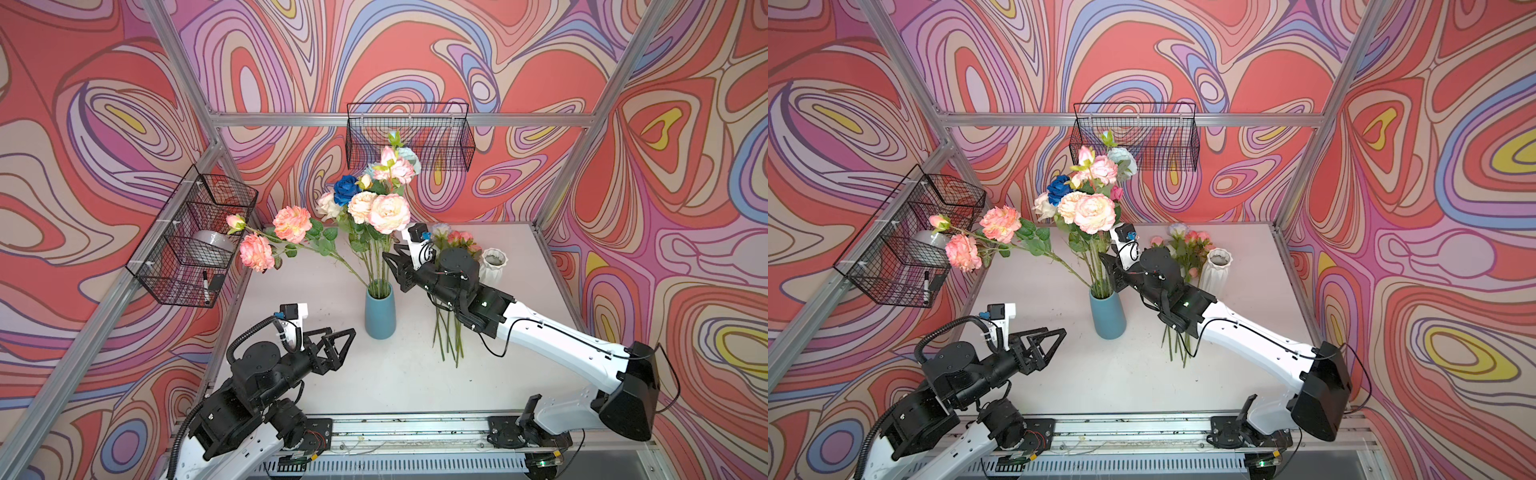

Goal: Arrange flowers in a vase
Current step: Adjust the flower in the vase.

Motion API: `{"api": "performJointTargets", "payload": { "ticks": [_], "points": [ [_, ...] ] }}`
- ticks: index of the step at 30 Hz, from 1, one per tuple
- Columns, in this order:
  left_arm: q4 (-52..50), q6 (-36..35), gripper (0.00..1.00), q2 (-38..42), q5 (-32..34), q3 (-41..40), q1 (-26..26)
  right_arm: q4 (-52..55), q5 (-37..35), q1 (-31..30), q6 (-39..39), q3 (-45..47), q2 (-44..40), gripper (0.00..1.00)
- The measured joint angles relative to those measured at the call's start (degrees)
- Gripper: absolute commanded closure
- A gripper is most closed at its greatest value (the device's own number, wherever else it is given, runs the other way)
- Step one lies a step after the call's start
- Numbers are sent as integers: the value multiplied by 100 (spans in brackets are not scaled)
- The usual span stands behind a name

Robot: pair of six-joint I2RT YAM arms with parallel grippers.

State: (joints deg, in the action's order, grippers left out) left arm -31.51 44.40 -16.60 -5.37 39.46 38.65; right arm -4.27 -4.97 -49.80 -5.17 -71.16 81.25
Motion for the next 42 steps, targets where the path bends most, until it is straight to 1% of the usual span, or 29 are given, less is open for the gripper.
{"api": "performJointTargets", "payload": {
  "ticks": [3,5,8,16,17,18,20,24,25,26,27,33,34,35,37,38,42],
  "points": [
    [0,0,3,9,0,0,0,85,116,-4,-7,-9,52,93],
    [0,0,2,13,2,0,0,83,170,-4,2,37,57,100],
    [0,0,3,20,2,-2,0,42,216,-4,0,170,57,100],
    [9,2,2,17,-4,-94,0,-509,184,-4,-50,531,28,100],
    [13,4,2,17,-4,-118,0,-560,179,-2,-66,577,9,93],
    [20,11,2,17,-11,-142,0,-581,179,-2,-96,610,-22,79],
    [24,24,2,15,-17,-166,0,-522,186,-4,-114,671,-81,62],
    [92,24,2,-22,-22,-166,0,-223,210,-4,-151,802,-151,51],
    [107,24,3,-42,-26,-166,0,-173,210,-4,-164,837,-184,38],
    [120,24,2,-68,-33,-166,0,-114,221,-4,-181,890,-249,16],
    [131,22,2,-94,-42,-166,0,-70,236,-4,-214,957,-341,2],
    [133,22,2,-151,-57,-164,0,0,264,-59,-463,1672,-1156,4],
    [133,22,2,-151,-57,-164,0,-7,251,-90,-507,1816,-1274,5],
    [133,22,2,-153,-57,-164,0,-7,232,-136,-579,1978,-1373,7],
    [133,22,2,-168,-59,-164,0,-59,195,-232,-717,2310,-1469,14],
    [136,22,2,-186,-59,-164,0,-101,179,-282,-809,2533,-1484,16],
    [136,22,2,-271,-59,-164,0,-219,129,-426,-1126,3296,-1279,14]
  ]
}}
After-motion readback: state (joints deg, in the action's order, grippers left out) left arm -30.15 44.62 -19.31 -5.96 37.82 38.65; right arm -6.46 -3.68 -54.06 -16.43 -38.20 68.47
